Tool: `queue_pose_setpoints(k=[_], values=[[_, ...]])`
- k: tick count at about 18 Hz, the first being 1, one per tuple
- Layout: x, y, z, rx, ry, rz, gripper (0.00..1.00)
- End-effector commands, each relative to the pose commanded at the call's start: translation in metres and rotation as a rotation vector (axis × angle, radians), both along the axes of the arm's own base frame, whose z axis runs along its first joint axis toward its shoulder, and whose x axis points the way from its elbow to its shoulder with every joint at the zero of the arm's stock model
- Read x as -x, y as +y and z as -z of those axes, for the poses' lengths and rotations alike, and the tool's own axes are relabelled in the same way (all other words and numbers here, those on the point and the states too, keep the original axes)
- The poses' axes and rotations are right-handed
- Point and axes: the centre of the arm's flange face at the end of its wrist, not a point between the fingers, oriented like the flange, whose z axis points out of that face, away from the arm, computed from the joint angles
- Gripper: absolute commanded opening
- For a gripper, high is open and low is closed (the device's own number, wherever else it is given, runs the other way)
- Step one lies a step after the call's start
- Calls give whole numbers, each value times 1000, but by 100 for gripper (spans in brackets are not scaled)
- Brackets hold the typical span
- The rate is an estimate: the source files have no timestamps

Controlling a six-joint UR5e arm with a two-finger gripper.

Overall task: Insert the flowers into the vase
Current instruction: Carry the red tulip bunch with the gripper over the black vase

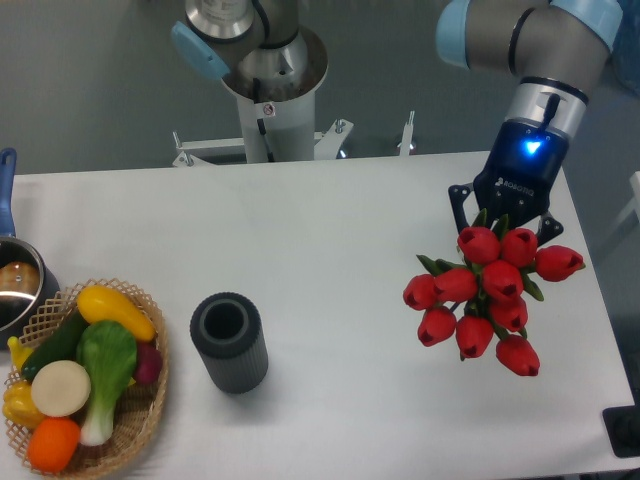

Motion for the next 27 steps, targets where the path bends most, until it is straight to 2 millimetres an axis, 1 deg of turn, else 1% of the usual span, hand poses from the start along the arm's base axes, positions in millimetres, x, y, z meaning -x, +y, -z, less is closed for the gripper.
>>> queue_pose_setpoints(k=[3,6,8,12,17,21,23,27], values=[[-2,1,2,-11,-10,6,8],[-3,3,-4,-60,-16,26,8],[-4,4,-5,-98,-30,43,8],[-4,4,-7,-106,-28,46,8],[-11,15,-12,-216,-67,105,8],[-31,41,-12,-237,-82,166,8],[-43,60,-6,-248,-92,208,8],[-70,95,17,-339,-95,333,8]])
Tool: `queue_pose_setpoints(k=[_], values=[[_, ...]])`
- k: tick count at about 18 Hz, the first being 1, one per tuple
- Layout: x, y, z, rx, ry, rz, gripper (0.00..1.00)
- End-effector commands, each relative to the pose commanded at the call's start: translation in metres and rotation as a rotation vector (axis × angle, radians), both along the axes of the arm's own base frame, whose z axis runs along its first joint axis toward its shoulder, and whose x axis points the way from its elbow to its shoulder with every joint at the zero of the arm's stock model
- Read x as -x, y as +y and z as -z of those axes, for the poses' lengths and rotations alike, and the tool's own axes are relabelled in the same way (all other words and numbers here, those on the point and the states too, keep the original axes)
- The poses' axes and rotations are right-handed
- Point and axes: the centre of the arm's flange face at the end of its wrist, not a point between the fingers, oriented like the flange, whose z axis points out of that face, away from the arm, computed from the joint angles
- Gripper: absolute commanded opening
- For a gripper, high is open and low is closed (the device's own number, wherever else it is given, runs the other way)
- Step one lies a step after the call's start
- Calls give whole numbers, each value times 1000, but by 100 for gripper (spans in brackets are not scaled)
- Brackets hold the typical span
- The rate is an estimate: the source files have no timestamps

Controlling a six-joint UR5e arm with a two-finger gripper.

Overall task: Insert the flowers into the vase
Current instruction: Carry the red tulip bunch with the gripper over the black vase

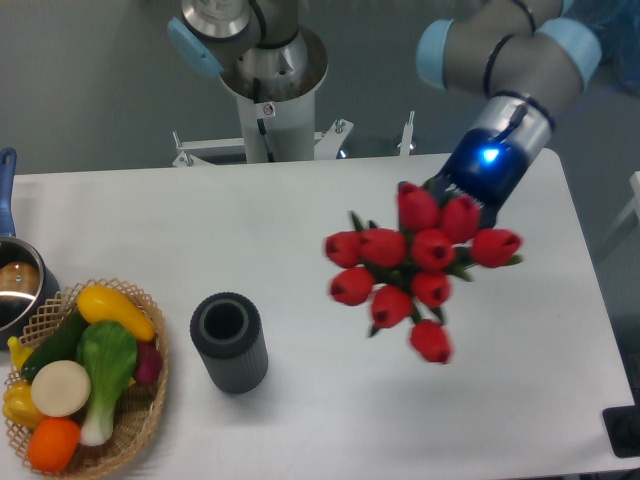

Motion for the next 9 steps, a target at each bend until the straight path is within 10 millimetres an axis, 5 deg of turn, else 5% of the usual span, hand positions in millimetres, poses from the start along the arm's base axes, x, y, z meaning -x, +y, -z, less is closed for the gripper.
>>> queue_pose_setpoints(k=[9], values=[[-51,35,7,-148,-10,143,8]])
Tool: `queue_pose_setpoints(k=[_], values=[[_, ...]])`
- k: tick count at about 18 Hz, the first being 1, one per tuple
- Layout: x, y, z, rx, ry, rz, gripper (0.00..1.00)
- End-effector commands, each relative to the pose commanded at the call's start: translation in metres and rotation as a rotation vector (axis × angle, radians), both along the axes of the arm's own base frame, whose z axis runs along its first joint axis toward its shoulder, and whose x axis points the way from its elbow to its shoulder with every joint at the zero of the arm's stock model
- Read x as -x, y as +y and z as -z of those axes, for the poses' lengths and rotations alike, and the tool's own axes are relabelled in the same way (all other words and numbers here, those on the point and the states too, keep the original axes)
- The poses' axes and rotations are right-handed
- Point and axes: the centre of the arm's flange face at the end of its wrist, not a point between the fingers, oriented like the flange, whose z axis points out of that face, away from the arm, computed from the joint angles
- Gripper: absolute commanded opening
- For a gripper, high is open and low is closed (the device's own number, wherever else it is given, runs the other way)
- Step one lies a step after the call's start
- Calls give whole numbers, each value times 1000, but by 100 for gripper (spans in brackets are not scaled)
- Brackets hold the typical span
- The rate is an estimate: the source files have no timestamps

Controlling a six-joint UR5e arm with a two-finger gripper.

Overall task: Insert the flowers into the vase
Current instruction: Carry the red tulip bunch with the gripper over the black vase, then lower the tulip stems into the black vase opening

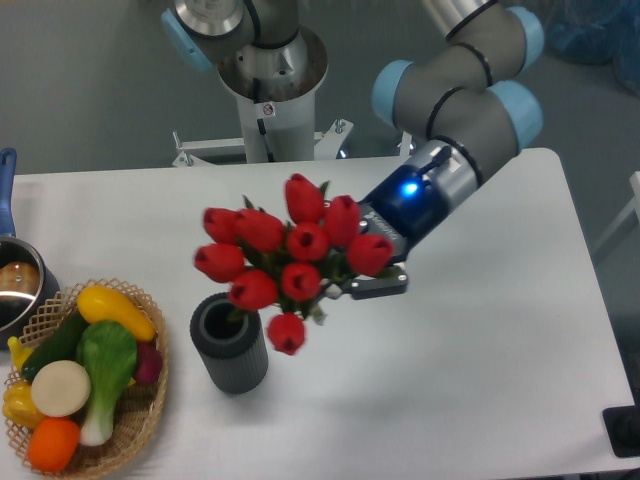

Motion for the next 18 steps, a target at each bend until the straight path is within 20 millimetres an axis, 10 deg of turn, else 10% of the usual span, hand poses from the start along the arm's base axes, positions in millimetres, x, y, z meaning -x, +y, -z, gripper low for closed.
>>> queue_pose_setpoints(k=[18], values=[[-58,-3,44,-145,-24,72,8]])
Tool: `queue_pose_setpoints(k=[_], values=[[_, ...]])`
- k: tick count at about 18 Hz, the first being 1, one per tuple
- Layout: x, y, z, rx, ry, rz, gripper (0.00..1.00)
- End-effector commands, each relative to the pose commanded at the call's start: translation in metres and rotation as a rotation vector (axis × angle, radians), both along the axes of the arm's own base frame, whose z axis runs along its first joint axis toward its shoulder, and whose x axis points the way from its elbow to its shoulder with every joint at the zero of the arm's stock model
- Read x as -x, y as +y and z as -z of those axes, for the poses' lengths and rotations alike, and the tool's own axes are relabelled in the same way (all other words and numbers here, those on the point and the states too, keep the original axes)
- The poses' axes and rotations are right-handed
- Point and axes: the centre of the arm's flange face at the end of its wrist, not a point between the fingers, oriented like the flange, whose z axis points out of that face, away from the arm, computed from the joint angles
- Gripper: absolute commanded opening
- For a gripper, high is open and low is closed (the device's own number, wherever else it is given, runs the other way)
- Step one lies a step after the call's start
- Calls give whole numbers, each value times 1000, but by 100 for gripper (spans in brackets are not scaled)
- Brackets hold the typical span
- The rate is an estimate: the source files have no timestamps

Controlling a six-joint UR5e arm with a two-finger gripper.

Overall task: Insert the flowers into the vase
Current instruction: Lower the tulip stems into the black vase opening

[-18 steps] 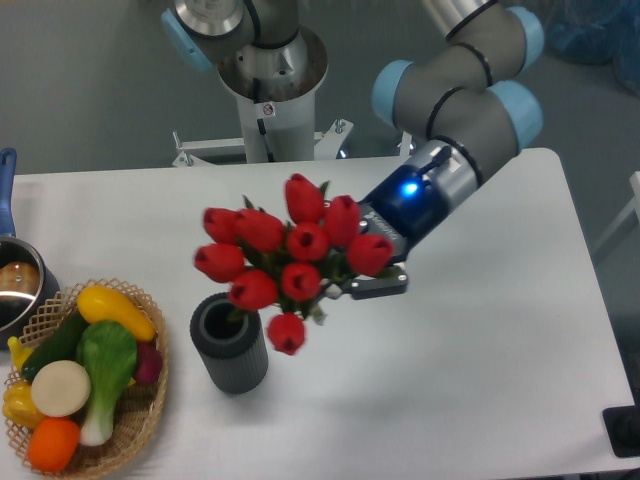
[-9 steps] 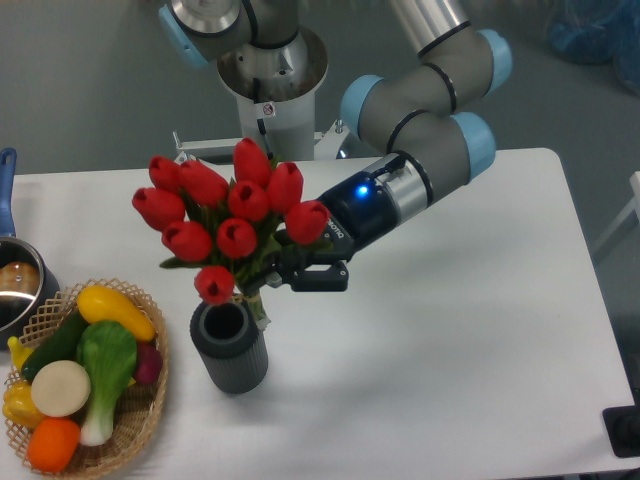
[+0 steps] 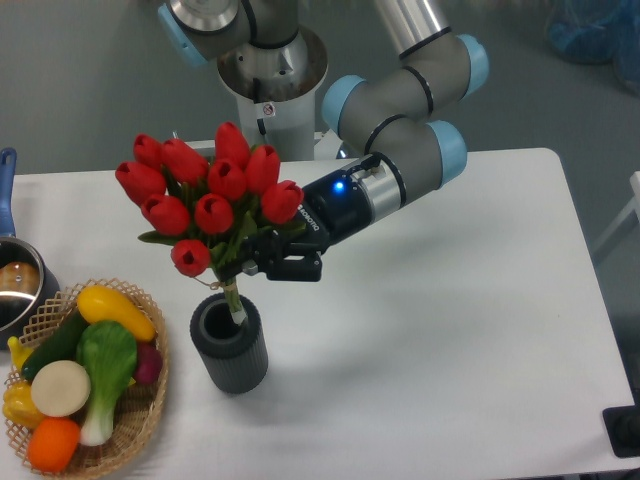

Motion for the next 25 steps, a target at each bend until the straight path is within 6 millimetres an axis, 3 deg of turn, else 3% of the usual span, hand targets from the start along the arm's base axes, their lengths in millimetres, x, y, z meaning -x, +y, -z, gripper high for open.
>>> queue_pose_setpoints(k=[17,25], values=[[-2,7,34,25,-37,10,8],[-2,5,68,25,-37,0,8]])
